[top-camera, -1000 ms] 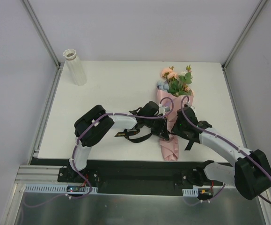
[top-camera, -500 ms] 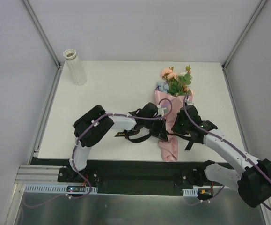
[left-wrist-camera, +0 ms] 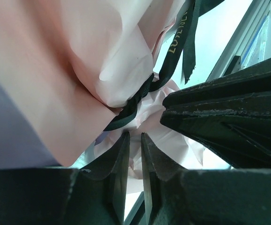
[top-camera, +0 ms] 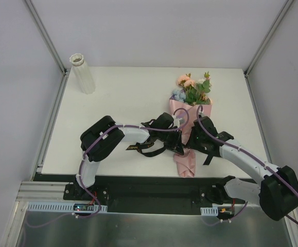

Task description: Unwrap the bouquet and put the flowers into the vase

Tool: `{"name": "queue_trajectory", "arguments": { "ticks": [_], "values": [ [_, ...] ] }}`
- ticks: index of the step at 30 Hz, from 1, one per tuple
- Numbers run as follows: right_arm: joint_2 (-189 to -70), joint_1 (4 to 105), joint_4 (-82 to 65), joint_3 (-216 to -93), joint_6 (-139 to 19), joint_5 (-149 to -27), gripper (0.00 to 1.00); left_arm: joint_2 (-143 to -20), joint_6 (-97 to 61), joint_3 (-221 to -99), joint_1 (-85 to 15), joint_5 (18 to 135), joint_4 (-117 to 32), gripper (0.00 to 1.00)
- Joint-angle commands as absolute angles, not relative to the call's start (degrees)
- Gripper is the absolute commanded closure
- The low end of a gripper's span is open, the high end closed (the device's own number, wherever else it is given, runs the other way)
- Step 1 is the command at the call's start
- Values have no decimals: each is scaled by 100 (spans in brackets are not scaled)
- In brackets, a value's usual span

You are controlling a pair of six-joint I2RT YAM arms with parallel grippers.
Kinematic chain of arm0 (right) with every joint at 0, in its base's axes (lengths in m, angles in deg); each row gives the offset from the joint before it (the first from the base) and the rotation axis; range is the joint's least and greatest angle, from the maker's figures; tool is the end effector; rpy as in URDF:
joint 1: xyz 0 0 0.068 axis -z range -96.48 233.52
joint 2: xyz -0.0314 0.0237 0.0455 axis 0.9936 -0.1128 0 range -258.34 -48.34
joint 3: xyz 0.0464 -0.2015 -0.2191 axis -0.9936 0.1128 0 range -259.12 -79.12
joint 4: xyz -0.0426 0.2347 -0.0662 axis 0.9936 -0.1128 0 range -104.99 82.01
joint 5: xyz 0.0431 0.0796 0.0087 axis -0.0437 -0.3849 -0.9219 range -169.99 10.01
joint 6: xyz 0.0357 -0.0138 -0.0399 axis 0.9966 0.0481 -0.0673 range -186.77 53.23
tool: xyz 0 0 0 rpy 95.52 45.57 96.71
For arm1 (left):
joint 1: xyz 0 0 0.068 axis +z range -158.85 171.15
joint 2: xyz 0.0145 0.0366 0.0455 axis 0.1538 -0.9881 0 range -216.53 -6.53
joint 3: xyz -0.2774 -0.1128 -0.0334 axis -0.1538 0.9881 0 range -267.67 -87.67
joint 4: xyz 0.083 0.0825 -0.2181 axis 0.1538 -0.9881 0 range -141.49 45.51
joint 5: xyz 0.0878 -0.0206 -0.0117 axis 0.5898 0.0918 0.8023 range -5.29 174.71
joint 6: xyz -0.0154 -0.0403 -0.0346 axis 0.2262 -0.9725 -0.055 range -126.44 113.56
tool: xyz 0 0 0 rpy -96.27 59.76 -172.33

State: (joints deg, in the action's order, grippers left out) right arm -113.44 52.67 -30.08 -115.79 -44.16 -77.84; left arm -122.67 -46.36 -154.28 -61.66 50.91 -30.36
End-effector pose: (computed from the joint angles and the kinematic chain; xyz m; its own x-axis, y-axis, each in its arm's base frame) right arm 0.1711 0.1005 0.2366 -0.8009 -0.0308 -0.5980 -0.1993 0.9555 0.2177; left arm 0.2432 -0.3551 0.1797 -0.8692 0.2635 -0.4184 0.4933 0.4042 -0.7703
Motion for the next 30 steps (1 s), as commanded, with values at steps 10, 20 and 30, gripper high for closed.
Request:
{"name": "queue_trajectory", "arguments": {
  "ticks": [10,20,30],
  "values": [
    [-11302,5443,-2681,-11375,-3390,-7577,82,-12264,-4405,-15473,-6220,5518,-3377,85],
    [-11690,5584,-2390,-11331,-3320,-7947,82,-12360,-4440,-15623,-6290,5606,-3412,85],
    [-11997,5584,-2284,-11348,-3144,-8158,70,-12378,-4247,-15754,-6378,5686,-3685,85]
  ]
}}
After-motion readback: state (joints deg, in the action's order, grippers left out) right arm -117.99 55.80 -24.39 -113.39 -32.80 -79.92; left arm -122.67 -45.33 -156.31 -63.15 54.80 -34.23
